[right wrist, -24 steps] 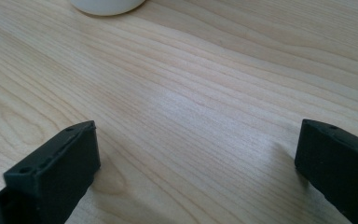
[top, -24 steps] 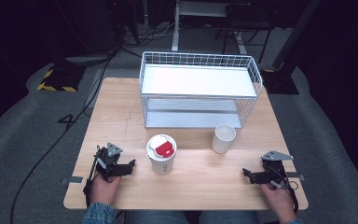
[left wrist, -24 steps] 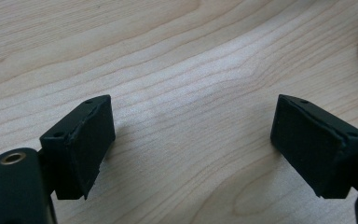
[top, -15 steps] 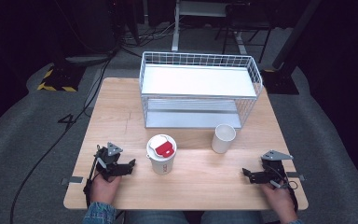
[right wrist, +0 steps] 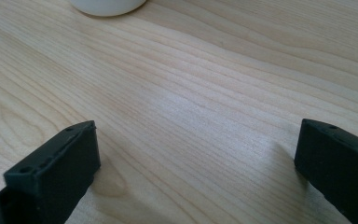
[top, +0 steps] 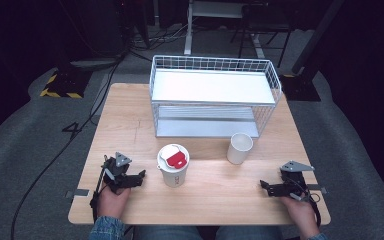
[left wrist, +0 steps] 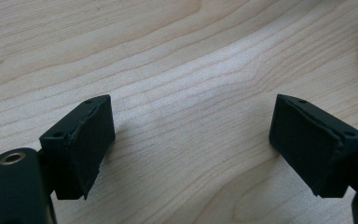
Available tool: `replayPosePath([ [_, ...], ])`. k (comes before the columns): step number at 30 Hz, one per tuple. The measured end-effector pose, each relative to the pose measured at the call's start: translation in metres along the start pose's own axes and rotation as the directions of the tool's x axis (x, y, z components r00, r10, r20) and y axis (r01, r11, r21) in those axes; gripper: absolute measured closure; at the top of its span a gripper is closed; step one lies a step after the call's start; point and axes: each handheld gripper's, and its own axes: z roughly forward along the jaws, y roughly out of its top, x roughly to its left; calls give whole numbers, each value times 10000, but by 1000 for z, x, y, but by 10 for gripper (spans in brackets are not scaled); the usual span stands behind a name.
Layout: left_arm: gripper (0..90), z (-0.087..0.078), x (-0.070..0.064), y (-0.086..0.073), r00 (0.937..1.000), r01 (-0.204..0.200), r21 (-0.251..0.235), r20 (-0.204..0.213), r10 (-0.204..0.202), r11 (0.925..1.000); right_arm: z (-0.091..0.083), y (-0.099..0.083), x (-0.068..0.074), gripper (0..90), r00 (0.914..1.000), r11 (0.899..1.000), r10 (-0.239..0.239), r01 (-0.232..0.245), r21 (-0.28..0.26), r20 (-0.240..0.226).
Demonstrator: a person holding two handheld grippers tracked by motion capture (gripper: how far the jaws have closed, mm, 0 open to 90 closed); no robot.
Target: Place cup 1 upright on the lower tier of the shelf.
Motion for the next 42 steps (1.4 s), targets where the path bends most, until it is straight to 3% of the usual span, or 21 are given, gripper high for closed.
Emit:
replayPosePath([
  [10,148,0,0,0,10000,-1,3,2,1,10000,-1,0,1,12,10000,10000,36,-36,50,-15],
  [16,148,0,0,0,10000,-1,2,3,1,10000,-6,2,1,12,10000,9994,-14,12,-344,-55],
  [42,148,0,0,0,10000,2,5,5,-2,10000,-12,40,15,12,9955,9887,-813,745,-1297,-477],
])
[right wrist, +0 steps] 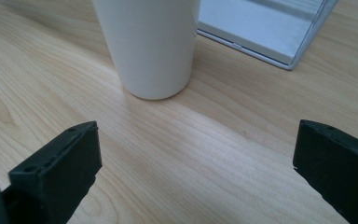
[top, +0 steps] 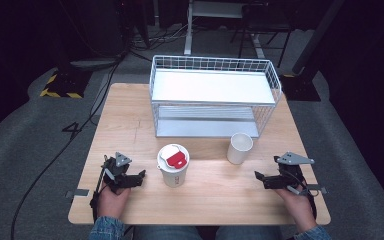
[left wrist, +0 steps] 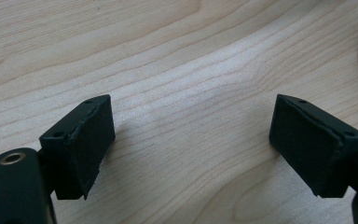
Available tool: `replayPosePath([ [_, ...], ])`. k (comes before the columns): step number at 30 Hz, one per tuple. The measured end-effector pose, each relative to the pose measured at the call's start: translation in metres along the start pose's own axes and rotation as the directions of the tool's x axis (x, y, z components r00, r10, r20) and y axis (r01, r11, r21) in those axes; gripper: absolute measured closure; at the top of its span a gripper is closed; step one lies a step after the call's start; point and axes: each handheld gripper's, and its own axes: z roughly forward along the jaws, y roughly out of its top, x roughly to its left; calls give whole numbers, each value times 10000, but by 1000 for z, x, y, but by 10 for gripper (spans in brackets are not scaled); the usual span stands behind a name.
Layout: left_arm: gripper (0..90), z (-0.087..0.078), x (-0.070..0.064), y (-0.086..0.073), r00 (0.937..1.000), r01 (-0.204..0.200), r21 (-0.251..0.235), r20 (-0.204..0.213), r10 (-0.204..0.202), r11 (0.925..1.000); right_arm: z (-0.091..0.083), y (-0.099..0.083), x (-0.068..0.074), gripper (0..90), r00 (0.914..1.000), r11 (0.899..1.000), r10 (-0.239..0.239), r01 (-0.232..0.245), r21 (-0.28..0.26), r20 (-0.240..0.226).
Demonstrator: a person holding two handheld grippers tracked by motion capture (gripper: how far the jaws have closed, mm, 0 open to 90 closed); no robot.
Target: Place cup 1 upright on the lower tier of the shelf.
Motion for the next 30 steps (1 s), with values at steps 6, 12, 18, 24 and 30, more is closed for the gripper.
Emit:
replayPosePath([
  [6,148,0,0,0,10000,-4,2,1,4,10000,6,9,2,12,9998,9998,-173,172,-109,-94],
  [12,148,0,0,0,10000,-2,-1,2,2,10000,13,19,6,11,9992,9992,-338,334,-218,-194],
  [18,147,0,0,0,10000,0,2,8,0,10000,23,29,9,9,9987,9986,-436,427,-311,-278],
  [24,148,0,0,0,10000,0,-3,10,0,10000,34,35,10,9,9984,9980,-446,430,-472,-345],
  [30,148,0,0,0,10000,-3,-1,2,3,10000,47,36,7,8,9987,9988,-197,176,-462,-469],
])
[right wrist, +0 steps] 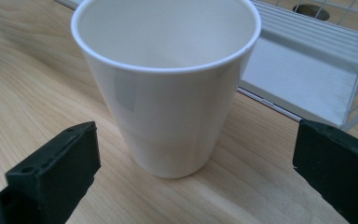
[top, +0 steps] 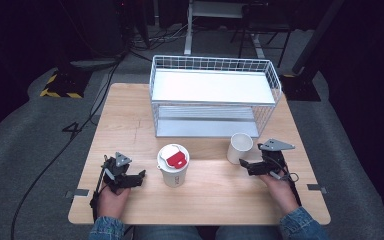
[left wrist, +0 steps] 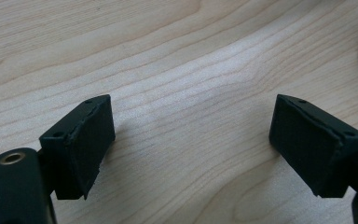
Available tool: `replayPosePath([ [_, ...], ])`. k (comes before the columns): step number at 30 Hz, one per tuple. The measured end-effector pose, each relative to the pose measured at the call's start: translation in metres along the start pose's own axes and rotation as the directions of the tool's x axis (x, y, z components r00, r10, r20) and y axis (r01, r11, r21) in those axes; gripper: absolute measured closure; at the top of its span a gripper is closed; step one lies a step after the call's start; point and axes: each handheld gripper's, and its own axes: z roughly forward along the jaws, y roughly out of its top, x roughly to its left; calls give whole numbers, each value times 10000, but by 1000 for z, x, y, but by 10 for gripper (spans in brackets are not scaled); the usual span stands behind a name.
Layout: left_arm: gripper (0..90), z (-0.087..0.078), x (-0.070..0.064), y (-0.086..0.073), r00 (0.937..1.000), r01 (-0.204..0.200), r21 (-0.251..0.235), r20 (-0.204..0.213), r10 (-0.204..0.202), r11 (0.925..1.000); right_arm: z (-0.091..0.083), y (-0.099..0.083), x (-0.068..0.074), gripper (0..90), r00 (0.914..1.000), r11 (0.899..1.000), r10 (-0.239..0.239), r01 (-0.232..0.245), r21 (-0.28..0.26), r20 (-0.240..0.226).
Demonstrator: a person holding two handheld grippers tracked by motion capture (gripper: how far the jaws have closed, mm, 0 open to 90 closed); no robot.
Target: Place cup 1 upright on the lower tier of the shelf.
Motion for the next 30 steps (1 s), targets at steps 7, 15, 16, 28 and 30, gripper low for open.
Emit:
replayPosePath([
  [7,148,0,0,0,10000,6,0,8,-6,10000,14,1,1,9,9998,9999,35,-38,-169,-197],
  [15,147,0,0,0,10000,6,2,7,-6,10000,26,1,4,42,9994,9995,126,-136,-286,-335],
  [16,148,0,0,0,10000,2,1,7,-2,10000,27,1,4,48,9993,9995,175,-184,-274,-341],
  [28,147,0,0,0,10000,1,2,8,-1,10000,30,0,7,220,9987,9995,105,-119,-291,-498],
  [30,147,0,0,0,10000,3,2,5,-3,10000,30,0,7,223,9989,9996,45,-58,-278,-468],
])
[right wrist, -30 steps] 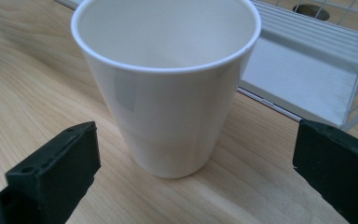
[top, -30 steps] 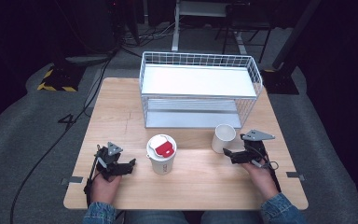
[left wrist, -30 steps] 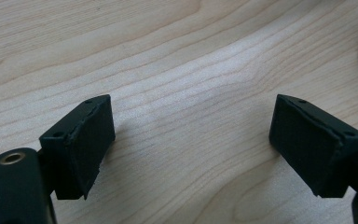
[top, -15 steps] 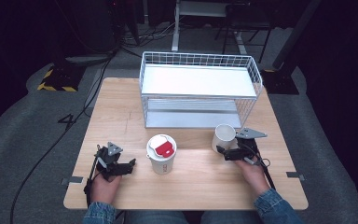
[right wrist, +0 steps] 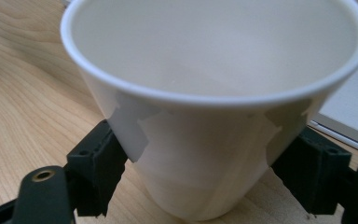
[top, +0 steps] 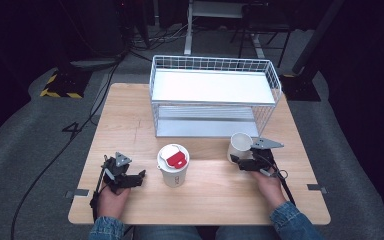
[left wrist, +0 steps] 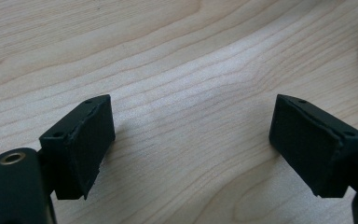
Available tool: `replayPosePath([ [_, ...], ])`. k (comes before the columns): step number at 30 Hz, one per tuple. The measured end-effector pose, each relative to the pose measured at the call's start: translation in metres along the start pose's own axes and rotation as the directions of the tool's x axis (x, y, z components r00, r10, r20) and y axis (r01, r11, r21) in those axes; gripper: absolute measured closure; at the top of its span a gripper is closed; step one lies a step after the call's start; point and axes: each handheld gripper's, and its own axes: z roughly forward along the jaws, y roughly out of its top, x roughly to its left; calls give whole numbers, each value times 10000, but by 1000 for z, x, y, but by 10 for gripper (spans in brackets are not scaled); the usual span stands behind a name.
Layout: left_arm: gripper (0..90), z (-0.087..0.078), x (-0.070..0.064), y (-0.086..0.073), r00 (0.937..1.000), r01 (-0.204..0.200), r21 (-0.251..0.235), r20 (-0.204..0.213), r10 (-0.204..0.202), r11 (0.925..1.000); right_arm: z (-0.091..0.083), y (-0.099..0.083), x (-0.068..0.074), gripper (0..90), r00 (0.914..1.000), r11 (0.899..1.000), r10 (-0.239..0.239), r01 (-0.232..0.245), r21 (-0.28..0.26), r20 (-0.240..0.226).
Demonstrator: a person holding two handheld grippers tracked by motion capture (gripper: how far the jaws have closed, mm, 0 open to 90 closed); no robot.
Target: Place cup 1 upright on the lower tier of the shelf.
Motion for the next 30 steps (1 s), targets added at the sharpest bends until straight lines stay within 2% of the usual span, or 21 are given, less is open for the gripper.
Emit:
replayPosePath([
  [12,147,0,0,0,10000,-2,-1,1,2,10000,0,1,3,226,10000,10000,-97,97,11,15],
  [18,147,0,0,0,10000,0,-2,2,0,10000,-2,4,6,227,9998,9997,-207,208,-154,19],
  [24,148,0,0,0,10000,2,-1,0,-2,10000,-3,12,7,228,9995,9993,-322,322,-183,-5],
  [30,148,0,0,0,10000,0,0,0,0,10000,-3,26,12,228,9982,9970,-585,580,-505,-90],
])
